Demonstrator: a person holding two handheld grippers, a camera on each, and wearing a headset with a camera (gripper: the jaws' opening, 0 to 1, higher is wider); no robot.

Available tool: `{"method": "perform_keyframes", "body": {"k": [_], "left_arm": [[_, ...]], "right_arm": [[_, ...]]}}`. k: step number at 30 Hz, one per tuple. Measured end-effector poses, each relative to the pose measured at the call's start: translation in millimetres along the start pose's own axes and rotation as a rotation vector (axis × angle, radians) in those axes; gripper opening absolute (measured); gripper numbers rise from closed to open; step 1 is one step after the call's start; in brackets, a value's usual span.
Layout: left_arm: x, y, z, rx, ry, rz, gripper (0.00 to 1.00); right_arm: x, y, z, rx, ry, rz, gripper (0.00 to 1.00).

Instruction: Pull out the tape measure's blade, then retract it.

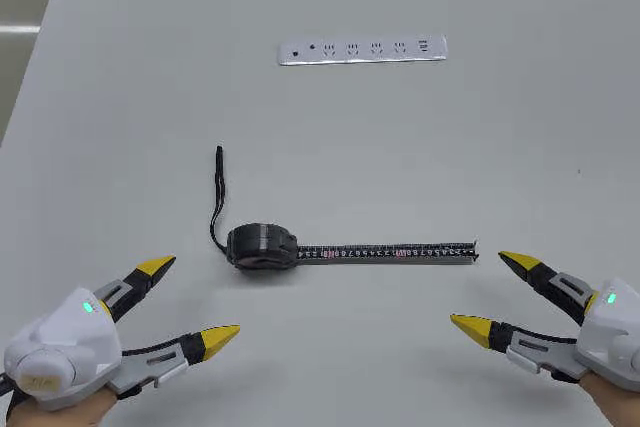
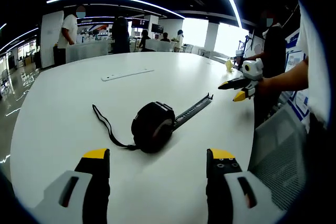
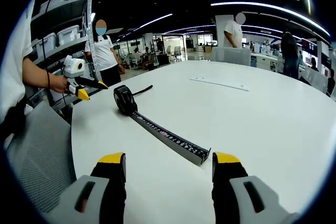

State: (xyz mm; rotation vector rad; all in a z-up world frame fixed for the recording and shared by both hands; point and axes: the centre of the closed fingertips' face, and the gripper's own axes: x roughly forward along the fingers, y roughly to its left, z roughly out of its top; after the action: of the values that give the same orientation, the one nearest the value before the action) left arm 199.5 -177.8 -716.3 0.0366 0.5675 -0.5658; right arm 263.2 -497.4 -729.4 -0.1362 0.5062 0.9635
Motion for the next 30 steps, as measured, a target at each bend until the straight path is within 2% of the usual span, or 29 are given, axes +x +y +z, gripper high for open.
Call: {"method": "perform_keyframes", "body": {"k": [5,16,30], "left_arm": [[-0.6,-3.1,0.7,0.008,-0.001,-0.003,0.73],[-3.4,-0.6,-2.3,0.009,0.0,0.001,0.73],[-5.3,0.6,-3.4,0.002,-0.005,0.017,0.73]], "right_arm": [[-4.0,-0.3,-1.4,0.001,0.0,-0.006,0.67],[-2.0,2.9,-1.0,0.005,-0.009,0.0,0.67],[3.6,11.0,-3.0,-0.004,0.004,0.035,0.67]]}}
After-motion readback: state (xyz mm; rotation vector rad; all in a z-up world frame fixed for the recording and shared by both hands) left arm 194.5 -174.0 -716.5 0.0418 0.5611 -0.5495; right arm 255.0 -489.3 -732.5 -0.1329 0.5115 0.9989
